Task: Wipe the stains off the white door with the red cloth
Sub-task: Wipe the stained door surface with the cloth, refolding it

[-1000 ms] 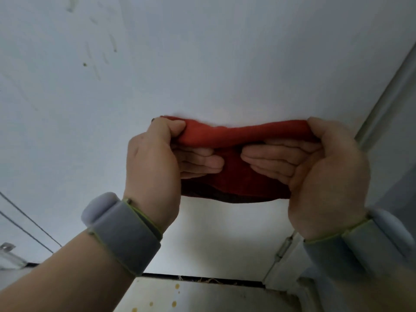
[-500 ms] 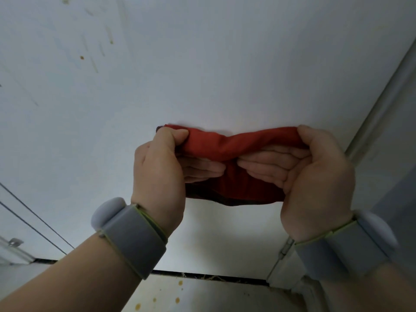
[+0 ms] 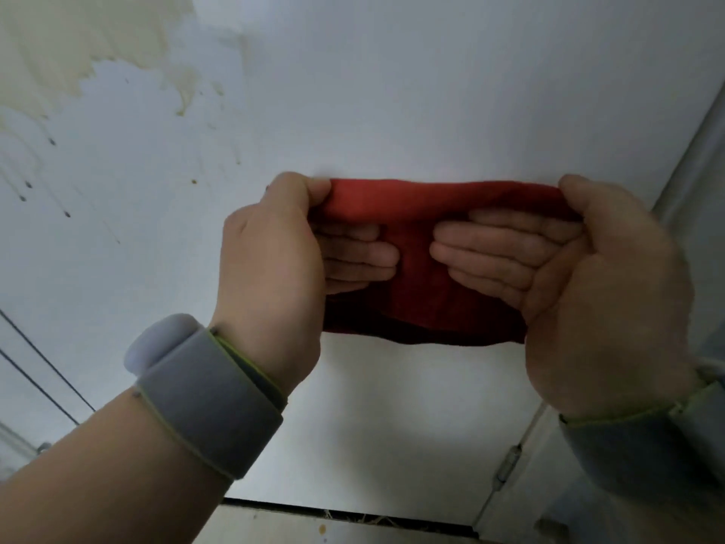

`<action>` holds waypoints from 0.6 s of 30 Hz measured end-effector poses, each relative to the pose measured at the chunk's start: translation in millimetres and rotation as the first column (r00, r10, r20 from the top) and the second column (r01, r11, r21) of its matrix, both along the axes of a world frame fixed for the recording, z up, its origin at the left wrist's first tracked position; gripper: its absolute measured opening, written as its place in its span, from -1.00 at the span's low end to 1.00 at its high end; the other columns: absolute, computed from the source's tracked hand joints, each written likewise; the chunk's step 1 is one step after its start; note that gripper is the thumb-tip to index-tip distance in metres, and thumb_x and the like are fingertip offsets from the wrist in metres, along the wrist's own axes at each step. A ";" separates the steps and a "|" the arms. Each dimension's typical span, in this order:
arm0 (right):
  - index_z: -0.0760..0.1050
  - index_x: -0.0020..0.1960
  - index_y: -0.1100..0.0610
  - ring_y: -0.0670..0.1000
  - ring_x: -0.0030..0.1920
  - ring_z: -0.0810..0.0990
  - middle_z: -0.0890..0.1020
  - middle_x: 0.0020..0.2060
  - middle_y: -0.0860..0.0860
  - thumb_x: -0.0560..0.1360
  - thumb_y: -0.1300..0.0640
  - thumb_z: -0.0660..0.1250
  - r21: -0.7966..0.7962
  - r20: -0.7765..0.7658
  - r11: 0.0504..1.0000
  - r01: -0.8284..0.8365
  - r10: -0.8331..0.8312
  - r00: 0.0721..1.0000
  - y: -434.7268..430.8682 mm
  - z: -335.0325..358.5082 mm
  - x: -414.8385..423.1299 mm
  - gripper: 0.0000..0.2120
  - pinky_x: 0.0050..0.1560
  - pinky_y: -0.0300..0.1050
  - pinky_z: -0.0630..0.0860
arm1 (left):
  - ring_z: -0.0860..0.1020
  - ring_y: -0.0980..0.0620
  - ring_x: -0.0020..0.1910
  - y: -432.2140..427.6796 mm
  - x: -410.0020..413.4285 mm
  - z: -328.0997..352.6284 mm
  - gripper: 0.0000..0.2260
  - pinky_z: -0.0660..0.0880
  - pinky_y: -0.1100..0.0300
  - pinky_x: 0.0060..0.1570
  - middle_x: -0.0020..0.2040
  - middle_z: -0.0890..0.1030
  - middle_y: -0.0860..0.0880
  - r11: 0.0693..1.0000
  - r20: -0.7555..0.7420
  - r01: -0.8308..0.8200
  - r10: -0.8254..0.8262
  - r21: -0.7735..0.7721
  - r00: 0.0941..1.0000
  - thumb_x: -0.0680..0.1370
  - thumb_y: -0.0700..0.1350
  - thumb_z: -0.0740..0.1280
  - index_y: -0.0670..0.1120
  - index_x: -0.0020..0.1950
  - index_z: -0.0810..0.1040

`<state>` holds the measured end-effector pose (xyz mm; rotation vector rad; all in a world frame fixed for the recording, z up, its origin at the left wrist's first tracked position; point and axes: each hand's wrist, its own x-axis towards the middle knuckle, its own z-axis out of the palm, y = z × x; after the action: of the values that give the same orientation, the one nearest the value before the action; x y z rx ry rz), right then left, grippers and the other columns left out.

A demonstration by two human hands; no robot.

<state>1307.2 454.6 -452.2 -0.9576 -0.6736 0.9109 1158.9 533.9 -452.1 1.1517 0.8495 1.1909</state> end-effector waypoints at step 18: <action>0.63 -0.10 0.37 0.20 -0.18 0.76 0.74 -0.23 0.25 0.67 -0.02 0.03 0.022 0.038 1.000 -0.011 0.010 0.999 3.3 4.0 2.3 -0.44 -0.13 -0.01 0.68 | 0.70 -0.26 -0.35 0.9 -1.0 -0.3 -0.45 0.69 0.05 -0.27 -0.38 0.66 -0.29 0.995 0.068 -0.045 0.039 0.093 0.997 0.65 -0.08 0.12 -0.16 -0.43 0.70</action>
<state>1309.6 458.0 -448.1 -0.9543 -0.7205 0.8944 1157.9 534.8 -452.5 1.1689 0.7773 1.3090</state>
